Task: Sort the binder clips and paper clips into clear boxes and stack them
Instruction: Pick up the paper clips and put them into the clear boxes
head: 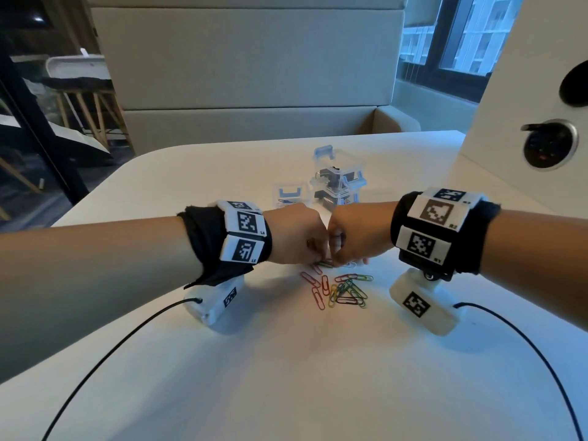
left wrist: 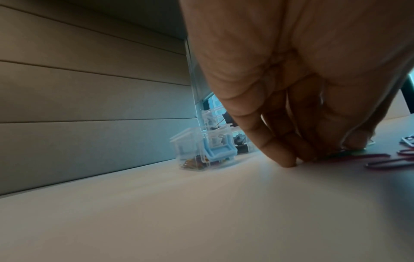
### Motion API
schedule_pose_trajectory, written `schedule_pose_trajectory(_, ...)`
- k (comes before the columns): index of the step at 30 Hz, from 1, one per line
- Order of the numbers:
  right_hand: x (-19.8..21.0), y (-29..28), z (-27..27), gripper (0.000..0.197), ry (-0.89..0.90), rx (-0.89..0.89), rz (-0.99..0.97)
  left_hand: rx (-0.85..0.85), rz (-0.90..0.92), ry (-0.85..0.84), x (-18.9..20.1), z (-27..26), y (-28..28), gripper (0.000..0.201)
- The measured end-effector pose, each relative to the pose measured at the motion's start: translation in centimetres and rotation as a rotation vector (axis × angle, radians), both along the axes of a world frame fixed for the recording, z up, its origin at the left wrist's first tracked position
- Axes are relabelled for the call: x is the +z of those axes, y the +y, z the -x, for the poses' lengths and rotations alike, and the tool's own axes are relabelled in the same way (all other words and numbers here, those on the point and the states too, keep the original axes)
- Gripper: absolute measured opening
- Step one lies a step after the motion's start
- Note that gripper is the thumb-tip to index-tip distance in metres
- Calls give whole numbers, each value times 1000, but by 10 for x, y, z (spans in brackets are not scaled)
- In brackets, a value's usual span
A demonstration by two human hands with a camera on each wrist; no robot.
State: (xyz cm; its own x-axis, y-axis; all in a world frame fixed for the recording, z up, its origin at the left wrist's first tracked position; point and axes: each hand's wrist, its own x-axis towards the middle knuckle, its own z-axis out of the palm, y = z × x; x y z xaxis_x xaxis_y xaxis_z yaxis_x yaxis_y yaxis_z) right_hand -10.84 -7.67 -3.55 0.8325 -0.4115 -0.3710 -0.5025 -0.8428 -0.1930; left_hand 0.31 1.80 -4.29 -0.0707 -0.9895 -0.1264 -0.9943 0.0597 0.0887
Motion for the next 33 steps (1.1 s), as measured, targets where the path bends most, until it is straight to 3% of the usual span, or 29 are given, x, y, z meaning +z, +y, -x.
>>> schedule_pose_trajectory(9,1,3,1,16,53,15,111,31,-70,48,-1,-1,-1,16)
schedule_pose_trajectory(15,8,4,8,13,-33,14,87,94,-116,68,1,-7,3,17)
schedule_pose_trajectory(20,12,2,7,14,-83,13,71,54,-126,84,6,-7,4,32)
schedule_pose_trajectory(33,28,-3,-18,15,-344,-90,55,90,-39,14,-2,-2,10,14)
